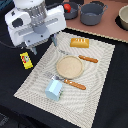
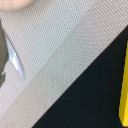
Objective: Interact with the objects in diverse but meaningful ways.
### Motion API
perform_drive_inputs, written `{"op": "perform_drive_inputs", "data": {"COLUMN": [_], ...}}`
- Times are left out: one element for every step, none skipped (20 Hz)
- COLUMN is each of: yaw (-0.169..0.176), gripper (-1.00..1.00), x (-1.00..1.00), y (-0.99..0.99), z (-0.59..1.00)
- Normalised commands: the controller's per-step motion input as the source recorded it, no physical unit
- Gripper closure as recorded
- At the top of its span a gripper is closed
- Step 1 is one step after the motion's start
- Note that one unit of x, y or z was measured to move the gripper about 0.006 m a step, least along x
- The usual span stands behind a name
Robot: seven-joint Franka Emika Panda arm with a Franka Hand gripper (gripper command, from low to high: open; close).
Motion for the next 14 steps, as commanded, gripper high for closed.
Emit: {"op": "perform_drive_inputs", "data": {"yaw": [0.0,0.0,0.0,0.0,0.0,0.0,0.0,0.004,0.004,0.011,0.02,0.042,0.072,0.099], "gripper": [-1.0,-1.0,-1.0,-1.0,-1.0,-1.0,-1.0,-1.0,-1.0,-1.0,-1.0,-1.0,-1.0,-1.0], "x": [0.78,0.78,0.77,0.76,0.72,0.65,0.58,0.57,0.57,0.54,0.51,0.45,0.38,0.31], "y": [-0.23,-0.24,-0.27,-0.29,-0.33,-0.4,-0.44,-0.44,-0.44,-0.44,-0.43,-0.43,-0.41,-0.41], "z": [0.33,0.34,0.38,0.42,0.46,0.41,0.38,0.37,0.35,0.33,0.32,0.29,0.25,0.2]}}
